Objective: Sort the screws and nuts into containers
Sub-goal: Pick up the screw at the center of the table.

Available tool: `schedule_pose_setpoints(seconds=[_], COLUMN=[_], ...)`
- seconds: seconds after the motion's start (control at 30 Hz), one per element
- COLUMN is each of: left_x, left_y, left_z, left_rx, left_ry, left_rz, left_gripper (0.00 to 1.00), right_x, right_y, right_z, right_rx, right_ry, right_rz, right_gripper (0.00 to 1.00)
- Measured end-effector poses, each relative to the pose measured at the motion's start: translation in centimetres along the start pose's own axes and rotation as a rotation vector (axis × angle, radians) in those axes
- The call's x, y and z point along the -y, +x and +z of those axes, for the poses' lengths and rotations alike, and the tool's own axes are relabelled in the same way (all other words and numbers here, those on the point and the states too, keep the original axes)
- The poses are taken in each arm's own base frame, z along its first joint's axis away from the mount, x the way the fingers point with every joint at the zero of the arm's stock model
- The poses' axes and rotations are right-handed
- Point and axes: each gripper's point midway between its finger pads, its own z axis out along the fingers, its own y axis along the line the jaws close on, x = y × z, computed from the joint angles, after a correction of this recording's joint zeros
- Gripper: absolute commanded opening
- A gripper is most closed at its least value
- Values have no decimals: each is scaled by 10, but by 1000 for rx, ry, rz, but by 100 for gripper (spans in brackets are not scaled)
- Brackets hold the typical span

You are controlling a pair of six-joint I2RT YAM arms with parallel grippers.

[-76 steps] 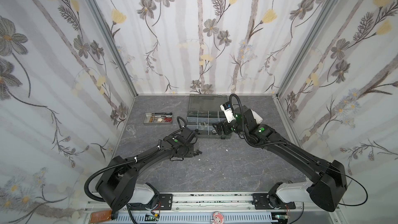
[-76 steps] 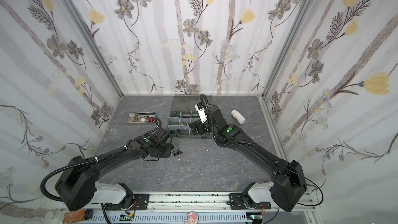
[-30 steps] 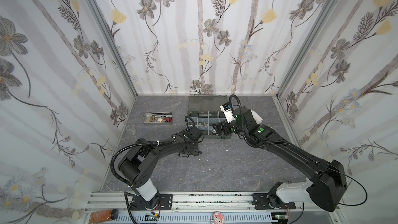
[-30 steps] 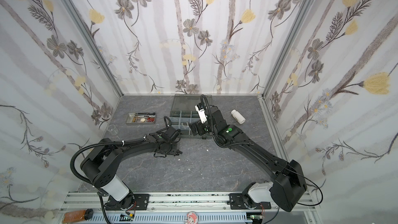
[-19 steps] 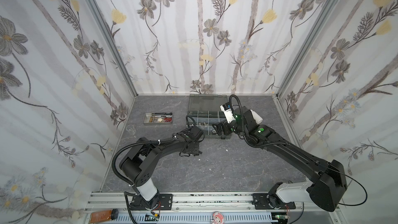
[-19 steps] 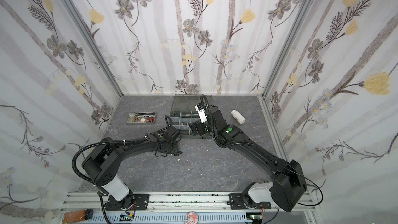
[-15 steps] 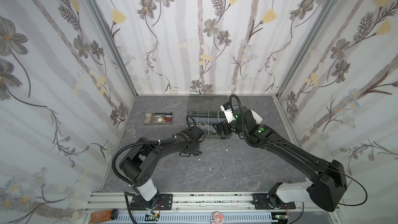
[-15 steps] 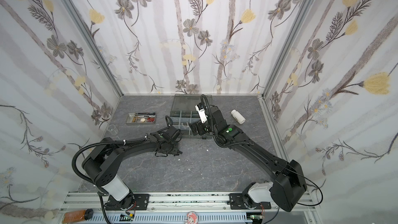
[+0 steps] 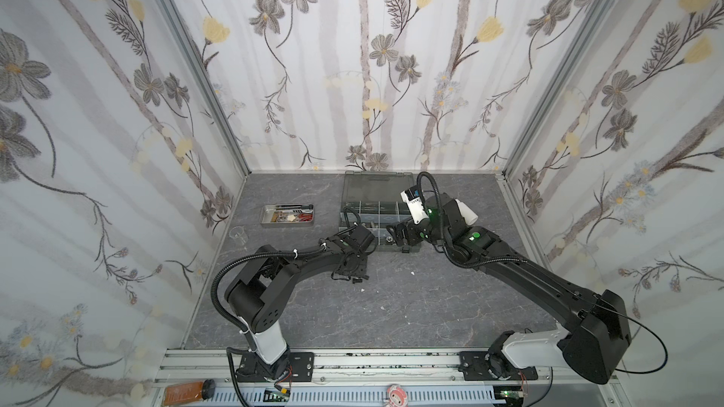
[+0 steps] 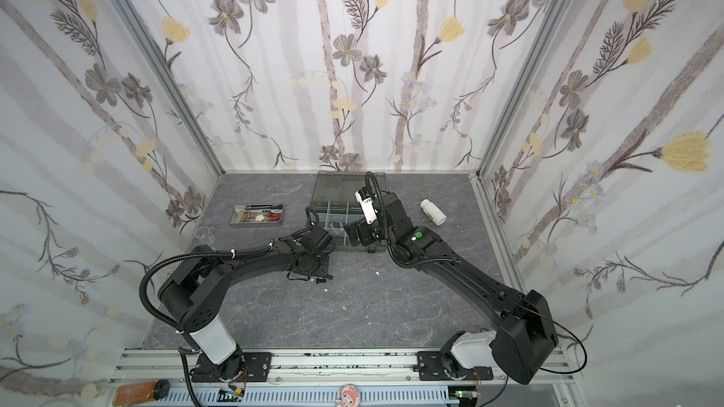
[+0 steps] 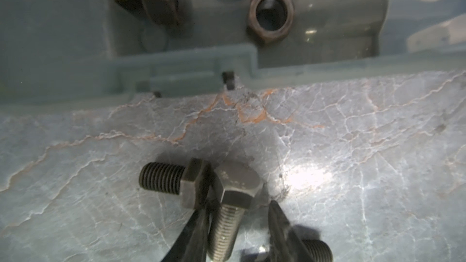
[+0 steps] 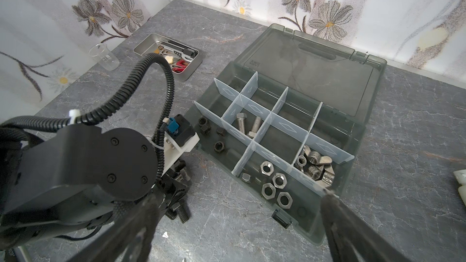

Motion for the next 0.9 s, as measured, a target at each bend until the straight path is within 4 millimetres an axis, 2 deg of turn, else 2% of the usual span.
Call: schedule_pose_setpoints(seconds=[0.2, 0.67, 0.9], left_x=[0, 0, 3], left_y=[-1, -6, -9], left_z=[3, 7, 6], left_rx=[-2, 23, 36], left_ry=[-6, -15, -7], left_rz=[1, 0, -1], left_gripper=[33, 16, 12], right_x=[0, 0, 0], right_y=[0, -1, 0], right_z=[0, 1, 1], right_rx=[0, 0, -2], right_ry=[0, 0, 0], right_rz=[0, 0, 0], right_gripper=[100, 100, 100])
